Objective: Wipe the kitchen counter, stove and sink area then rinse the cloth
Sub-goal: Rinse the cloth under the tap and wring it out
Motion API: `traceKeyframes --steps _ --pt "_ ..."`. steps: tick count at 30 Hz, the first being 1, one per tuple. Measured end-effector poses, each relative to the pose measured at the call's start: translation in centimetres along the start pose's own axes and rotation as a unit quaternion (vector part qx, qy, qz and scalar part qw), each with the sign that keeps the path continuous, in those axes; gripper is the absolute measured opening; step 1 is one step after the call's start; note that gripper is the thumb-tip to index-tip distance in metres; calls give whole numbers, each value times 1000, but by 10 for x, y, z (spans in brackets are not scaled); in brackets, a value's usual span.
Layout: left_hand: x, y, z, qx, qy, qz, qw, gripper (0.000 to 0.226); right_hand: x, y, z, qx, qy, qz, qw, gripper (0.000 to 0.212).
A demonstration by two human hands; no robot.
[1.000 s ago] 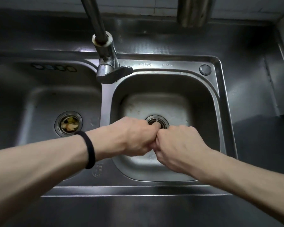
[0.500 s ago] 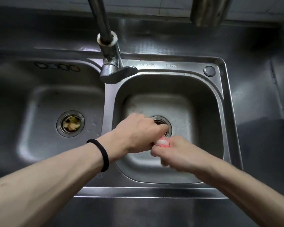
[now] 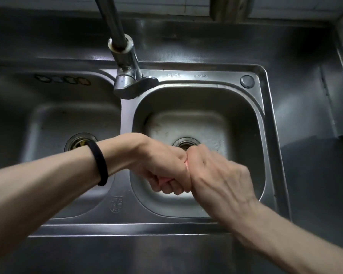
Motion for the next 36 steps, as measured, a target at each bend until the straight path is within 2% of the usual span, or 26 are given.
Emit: traceKeyframes --steps 2,3,4,6,9,12,14,15,18,23,27,29,30,32,36 --pt "-6 -4 0 -75 -15 65 995 35 -11 6 4 25 -11 -62 998 9" --pt "-9 -7 1 -156 -11 116 981 28 -18 6 4 40 -16 -85 995 13" --pt "-11 -11 3 -249 2 170 953 20 -23 5 3 50 -24 -112 992 17" --pt "-13 -20 2 -387 25 279 878 11 -34 6 2 14 -36 -159 986 9" --pt "-8 -30 -2 -485 53 394 779 29 -44 9 6 -83 1 -200 976 13" --pt "-6 -33 -8 -540 80 436 716 32 -50 12 10 -224 57 -264 936 19" --pt "-4 -32 -10 -574 112 449 676 31 -51 15 7 -343 96 -312 881 21" --pt "-2 -31 -10 -591 133 453 654 28 -49 15 4 -411 130 -327 841 22" --pt "4 -28 -9 -621 179 449 618 26 -37 14 -5 -573 246 -372 688 20" --pt "13 -24 -10 -670 219 422 571 27 -17 12 -24 -709 330 -418 462 46" --pt "21 -20 -10 -671 238 411 570 24 -10 8 -39 -771 337 -428 330 45" --pt "21 -21 -9 -668 234 416 570 31 -11 0 -44 -803 328 -422 264 42" --pt "20 -21 -8 -667 231 422 570 37 -12 -4 -46 -817 326 -413 236 42" --pt "22 -19 -6 -652 229 435 578 32 -12 -9 -48 -839 324 -390 199 40" --pt "23 -11 -2 -625 233 466 581 22 -9 -15 -49 -855 324 -362 182 35"
Point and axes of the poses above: each hand's wrist, its own x-axis away from the middle knuckle, its own y-axis out of the palm, z = x × y, the point moved 2 cm from there along -x, towards the middle knuckle, and after that the axes turned 1 degree about -y, right-handed, at the moved point
